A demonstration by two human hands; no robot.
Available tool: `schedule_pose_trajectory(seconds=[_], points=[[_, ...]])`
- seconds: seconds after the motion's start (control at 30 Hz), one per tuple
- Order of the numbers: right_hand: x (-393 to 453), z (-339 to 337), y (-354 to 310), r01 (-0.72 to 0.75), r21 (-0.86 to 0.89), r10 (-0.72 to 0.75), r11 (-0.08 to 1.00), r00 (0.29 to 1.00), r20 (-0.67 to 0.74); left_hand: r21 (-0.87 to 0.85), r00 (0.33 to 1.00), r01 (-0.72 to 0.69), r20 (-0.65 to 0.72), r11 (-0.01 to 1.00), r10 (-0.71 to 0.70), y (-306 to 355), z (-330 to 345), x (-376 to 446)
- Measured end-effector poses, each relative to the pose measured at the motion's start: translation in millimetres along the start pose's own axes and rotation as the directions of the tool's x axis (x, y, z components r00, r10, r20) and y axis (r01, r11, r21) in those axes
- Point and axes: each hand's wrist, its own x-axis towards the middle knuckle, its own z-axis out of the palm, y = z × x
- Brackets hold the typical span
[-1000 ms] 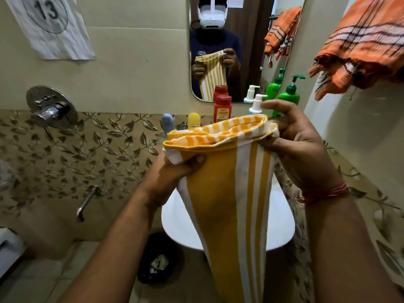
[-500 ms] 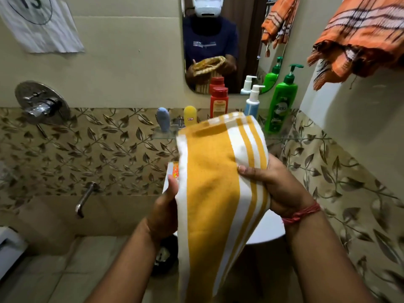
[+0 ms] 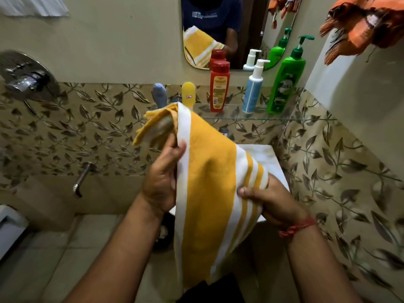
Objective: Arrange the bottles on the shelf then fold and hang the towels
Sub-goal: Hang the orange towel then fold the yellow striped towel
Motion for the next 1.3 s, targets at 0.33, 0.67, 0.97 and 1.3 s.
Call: schedule_pose_trajectory(seconds=[0.33,0.67,0.97,1.3], points=[[-1,-15,-22,0.029,0.359,-0.048,0.933,0.998,0.045,0.289,0.995,0.042,-0.096,0.956,-0.015,-45,-5,-17],[8,-27,-40,0.058,0.165,-0.048,0.985,0.997,-0.064,0.572,0.982,-0.056,-0.115,0.818,0.148,-27,19,4],[15,-43,-35,0.055,-0.181,-0.048,0.982,0.998,0.043,0.673,0.952,-0.122,-0.128,0.730,0.277,-31,21,4],[26,-37,-45,0.144,-0.402,-0.246,0.904,0.945,-0.215,0.711,0.925,-0.147,-0.147,0.687,0.351,-28,31,6]])
